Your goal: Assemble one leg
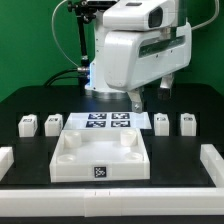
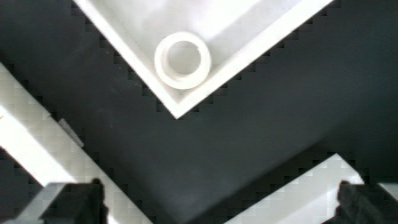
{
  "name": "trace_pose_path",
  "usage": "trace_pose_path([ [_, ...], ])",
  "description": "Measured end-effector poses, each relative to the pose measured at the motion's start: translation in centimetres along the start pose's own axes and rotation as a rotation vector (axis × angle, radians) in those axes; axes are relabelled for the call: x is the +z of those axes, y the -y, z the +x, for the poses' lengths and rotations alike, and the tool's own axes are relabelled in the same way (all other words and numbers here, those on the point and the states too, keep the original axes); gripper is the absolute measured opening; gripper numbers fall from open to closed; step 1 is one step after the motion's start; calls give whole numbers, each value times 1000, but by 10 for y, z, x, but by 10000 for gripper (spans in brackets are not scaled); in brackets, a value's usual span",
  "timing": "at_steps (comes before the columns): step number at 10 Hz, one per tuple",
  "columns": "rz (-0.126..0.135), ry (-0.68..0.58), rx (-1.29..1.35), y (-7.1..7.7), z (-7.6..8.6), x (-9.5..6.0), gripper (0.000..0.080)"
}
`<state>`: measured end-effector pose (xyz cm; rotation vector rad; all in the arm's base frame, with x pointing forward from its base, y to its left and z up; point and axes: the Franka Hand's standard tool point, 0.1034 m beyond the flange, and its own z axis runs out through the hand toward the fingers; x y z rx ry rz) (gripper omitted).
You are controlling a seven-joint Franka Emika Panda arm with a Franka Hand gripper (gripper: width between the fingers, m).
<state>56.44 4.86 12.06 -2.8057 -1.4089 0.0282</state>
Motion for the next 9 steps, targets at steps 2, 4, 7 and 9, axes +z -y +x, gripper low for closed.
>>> trace_pose_path([
  [2, 0, 0, 0, 0, 0, 0, 650],
  [4, 0, 0, -25, 0, 0, 0, 650],
  [7, 1, 0, -23, 0, 0, 0, 650],
  [9, 2, 1, -71, 0, -1, 1, 650],
])
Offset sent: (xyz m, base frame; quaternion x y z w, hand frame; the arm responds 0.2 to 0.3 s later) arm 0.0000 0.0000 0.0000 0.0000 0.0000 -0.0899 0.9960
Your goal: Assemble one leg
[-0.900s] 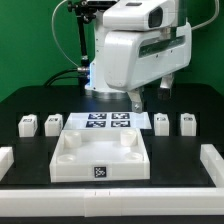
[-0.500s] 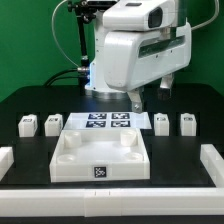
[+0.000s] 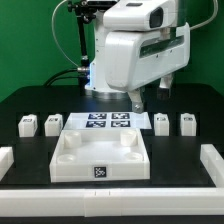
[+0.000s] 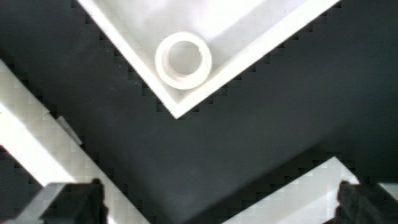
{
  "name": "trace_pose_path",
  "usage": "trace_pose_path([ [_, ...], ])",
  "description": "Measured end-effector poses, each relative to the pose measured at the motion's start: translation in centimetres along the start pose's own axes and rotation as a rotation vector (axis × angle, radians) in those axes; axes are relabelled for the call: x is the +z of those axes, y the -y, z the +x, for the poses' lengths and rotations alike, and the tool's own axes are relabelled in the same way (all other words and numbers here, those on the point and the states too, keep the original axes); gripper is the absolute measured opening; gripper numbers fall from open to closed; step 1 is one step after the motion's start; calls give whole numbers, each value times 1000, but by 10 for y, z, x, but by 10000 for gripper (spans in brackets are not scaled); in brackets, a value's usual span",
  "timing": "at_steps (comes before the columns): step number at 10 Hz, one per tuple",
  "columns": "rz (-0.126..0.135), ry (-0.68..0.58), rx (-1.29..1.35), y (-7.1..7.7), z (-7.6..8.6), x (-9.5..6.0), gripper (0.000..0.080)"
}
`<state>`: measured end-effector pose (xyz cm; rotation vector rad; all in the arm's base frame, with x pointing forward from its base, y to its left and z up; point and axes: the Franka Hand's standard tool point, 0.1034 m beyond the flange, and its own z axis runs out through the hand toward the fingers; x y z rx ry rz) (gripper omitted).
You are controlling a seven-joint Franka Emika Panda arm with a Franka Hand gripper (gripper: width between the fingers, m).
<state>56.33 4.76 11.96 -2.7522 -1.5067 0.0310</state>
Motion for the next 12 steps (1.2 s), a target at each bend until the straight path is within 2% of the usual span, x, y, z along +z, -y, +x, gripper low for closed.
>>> trace_pose_path([
  [1, -7, -5, -21, 7, -9, 4, 650],
  [2, -6, 0, -87, 23, -33, 11, 650],
  [3, 5, 9, -284, 37, -64, 20, 650],
  [4, 14, 7, -385, 44, -88, 33, 650],
  [6, 21, -7, -709, 56, -124, 62, 650],
  [8, 71, -16, -732, 61, -131, 93, 650],
  [9, 76, -20, -730, 62, -131, 104, 650],
  [10, 90, -19, -719, 65, -132, 110, 650],
  [11, 88, -19, -718, 64, -132, 110, 608],
  [12, 89, -19, -717, 64, -132, 110, 608],
])
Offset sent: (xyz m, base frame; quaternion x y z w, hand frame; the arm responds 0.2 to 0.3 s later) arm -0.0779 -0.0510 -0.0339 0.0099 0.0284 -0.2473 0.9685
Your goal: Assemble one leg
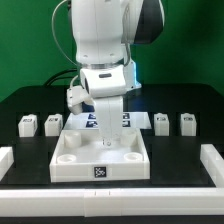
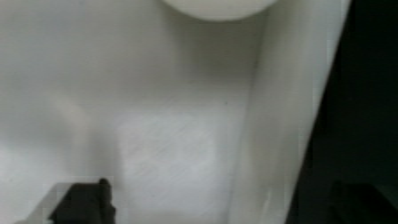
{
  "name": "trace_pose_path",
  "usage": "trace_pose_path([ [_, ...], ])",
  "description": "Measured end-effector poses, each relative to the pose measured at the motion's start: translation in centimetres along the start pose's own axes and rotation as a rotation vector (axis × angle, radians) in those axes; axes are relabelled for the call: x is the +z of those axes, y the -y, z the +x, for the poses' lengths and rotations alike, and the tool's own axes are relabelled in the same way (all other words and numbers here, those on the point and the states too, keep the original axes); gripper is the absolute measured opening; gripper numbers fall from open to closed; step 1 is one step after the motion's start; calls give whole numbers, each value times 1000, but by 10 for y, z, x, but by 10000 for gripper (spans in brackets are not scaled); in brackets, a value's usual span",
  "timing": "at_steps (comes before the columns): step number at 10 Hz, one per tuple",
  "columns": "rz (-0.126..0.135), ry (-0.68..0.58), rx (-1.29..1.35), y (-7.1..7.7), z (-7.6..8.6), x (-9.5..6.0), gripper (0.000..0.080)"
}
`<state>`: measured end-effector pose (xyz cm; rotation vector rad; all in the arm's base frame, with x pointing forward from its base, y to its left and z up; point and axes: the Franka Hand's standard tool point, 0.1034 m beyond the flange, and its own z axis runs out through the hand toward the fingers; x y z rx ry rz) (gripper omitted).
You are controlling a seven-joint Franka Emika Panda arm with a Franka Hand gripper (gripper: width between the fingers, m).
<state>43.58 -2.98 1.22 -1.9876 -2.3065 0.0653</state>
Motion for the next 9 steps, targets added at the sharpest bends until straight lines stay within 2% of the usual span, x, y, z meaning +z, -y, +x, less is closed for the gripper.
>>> trace_pose_path([
  [2, 1, 0, 1, 0, 0, 0, 316],
  [3, 2, 0, 1, 1, 0, 1, 316],
  [4, 1, 0, 3, 1, -1, 1, 131],
  [5, -3, 1, 5, -1, -1, 0, 131],
  [6, -3, 1, 5, -1, -1, 0, 63],
  [9, -4, 1, 5, -1, -1, 0, 63],
])
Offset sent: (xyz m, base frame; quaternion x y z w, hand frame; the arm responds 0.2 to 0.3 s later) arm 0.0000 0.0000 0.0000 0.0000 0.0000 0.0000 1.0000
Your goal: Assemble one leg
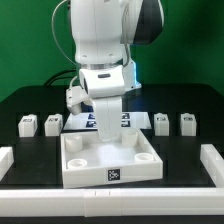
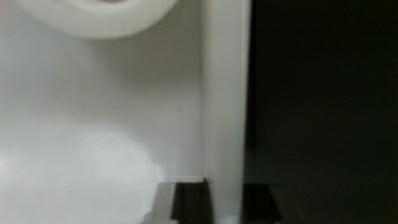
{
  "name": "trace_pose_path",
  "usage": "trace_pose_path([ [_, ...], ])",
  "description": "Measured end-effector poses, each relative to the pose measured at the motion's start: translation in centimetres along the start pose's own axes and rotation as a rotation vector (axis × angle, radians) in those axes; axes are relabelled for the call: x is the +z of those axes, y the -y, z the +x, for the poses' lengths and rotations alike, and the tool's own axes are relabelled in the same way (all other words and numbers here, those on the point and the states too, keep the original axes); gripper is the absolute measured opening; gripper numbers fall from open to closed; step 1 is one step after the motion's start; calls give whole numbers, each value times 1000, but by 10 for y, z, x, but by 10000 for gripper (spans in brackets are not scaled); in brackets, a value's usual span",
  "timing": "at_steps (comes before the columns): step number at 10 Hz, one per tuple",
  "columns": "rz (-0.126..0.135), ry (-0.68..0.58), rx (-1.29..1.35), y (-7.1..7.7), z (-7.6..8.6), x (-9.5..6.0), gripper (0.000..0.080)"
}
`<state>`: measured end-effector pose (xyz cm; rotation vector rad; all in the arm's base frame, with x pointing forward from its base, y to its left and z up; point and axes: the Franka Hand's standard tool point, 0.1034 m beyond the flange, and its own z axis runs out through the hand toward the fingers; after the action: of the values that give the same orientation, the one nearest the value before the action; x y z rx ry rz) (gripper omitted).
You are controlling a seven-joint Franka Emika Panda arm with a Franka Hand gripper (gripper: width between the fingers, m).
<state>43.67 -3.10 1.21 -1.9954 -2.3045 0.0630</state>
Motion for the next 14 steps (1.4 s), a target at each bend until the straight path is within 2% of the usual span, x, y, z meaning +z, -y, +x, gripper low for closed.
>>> trace_pose_path([
  [2, -4, -2, 31, -5, 6, 0, 64],
  [4, -30, -21, 66, -42, 41, -2, 64],
  [6, -42, -35, 101, -66, 65, -6, 64],
  [7, -27, -42, 132, -78, 84, -11, 64],
  [9, -10, -40, 157, -81, 97, -11, 64],
  [12, -10, -47, 140, -79, 92, -6, 64],
  [13, -9, -47, 141, -78, 92, -6, 132],
  [14, -9, -47, 142, -78, 91, -5, 132],
])
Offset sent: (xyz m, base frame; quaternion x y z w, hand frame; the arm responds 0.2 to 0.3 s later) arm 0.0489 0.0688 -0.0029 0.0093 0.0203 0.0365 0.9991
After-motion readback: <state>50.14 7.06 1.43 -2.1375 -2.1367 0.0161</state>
